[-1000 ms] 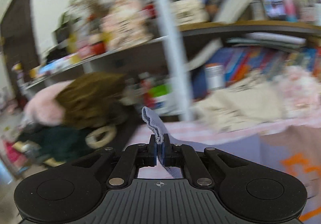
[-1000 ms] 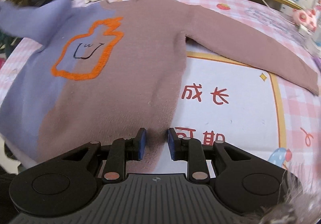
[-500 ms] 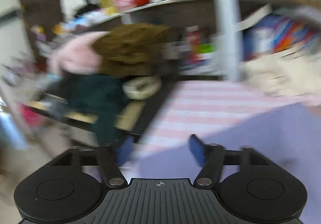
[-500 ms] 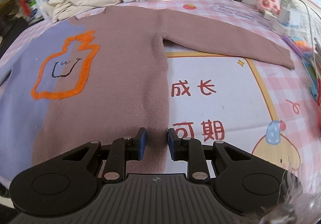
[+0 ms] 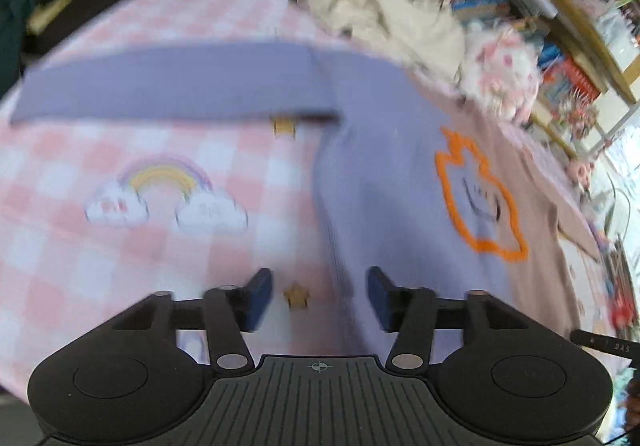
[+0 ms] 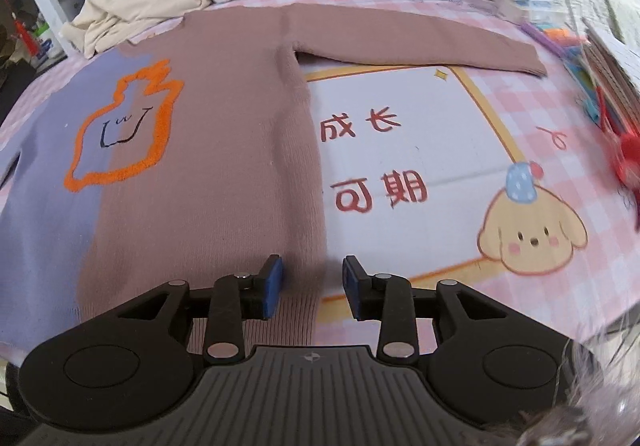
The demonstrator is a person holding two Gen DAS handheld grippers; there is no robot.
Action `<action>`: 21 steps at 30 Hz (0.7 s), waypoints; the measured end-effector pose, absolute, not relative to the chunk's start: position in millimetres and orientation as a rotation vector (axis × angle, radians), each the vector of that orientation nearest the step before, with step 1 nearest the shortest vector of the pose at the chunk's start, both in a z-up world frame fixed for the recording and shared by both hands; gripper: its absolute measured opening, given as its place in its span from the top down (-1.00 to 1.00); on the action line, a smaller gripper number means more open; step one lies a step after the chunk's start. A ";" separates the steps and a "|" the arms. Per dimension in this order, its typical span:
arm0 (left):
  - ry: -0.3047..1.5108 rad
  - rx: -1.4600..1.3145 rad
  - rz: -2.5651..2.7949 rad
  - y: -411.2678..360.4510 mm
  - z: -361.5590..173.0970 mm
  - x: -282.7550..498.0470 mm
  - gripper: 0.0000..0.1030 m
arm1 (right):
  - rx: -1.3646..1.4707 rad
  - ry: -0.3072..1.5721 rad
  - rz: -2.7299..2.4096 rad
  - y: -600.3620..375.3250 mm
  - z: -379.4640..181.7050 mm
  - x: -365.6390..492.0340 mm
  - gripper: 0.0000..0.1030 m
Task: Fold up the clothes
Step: 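Pull both hems apart to stretch the sweater flat, then open both grippers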
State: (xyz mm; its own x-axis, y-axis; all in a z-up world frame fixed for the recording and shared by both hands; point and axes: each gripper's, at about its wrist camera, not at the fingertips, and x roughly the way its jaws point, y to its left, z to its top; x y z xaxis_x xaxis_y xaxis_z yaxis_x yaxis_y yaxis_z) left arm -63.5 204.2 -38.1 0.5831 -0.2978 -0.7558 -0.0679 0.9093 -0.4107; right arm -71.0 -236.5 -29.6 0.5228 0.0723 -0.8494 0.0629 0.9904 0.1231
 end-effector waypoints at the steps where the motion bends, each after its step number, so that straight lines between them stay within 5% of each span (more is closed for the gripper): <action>1: 0.949 -0.428 -0.149 203.5 -38.7 -63.5 -0.24 | 0.144 1.014 -0.003 -234.6 -29.9 -73.0 0.35; 5: 0.970 -0.393 -0.168 196.2 -40.3 -58.1 -0.13 | 0.136 1.011 -0.012 -225.3 -29.6 -76.2 0.32; 7: 0.981 -0.370 -0.164 192.9 -39.4 -57.4 0.20 | 0.137 1.019 0.004 -222.2 -28.6 -78.0 0.40; 9: 0.991 -0.360 -0.156 191.1 -38.5 -56.6 0.28 | 0.138 1.016 0.011 -220.7 -28.6 -79.3 0.46; 11: 1.005 -0.365 -0.151 190.2 -40.2 -54.6 0.77 | 0.148 1.008 0.016 -220.8 -28.9 -77.6 0.61; 13: 0.998 -0.363 -0.146 189.4 -42.7 -50.4 0.91 | 0.165 1.002 0.026 -221.6 -29.3 -73.5 0.79; 21: 0.947 -0.285 -0.080 179.3 -41.2 -8.4 0.92 | 0.179 0.978 0.027 -213.5 -30.5 -31.5 0.81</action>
